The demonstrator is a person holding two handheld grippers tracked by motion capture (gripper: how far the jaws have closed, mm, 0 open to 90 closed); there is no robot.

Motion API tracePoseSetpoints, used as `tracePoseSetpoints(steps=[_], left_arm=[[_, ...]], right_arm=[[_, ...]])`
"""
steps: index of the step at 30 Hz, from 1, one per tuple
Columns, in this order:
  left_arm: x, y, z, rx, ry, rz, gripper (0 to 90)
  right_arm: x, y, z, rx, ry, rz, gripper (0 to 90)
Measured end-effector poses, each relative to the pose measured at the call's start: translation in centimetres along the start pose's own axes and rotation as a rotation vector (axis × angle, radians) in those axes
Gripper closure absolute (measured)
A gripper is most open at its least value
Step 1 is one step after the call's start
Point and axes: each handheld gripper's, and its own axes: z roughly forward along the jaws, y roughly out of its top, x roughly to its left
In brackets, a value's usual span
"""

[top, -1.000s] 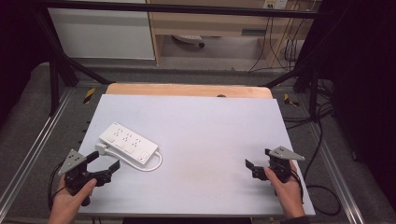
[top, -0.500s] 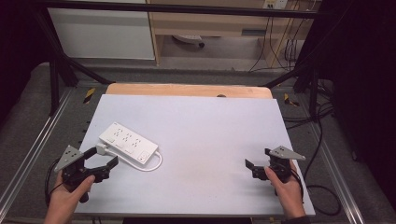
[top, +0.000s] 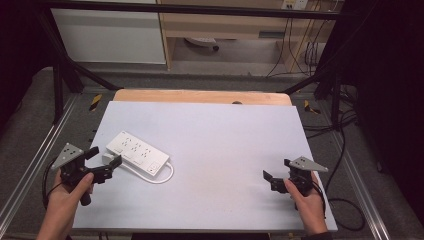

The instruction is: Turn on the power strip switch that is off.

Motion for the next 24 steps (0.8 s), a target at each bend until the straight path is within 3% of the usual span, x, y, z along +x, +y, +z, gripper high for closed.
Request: tracePoseSetpoints(steps=[14,24], left_arm=[[0.2,2.4,0.9,0.014,-0.024,0.039,6.2],[0.8,2.9,2.5,0.02,-0.022,0.017,6.0]], right_arm=[[0.2,0.1,0.1,0.007,0.004,-0.001,3.9],[0.0,0.0,-0.3,-0.004,-0.006,0.011,2.9]])
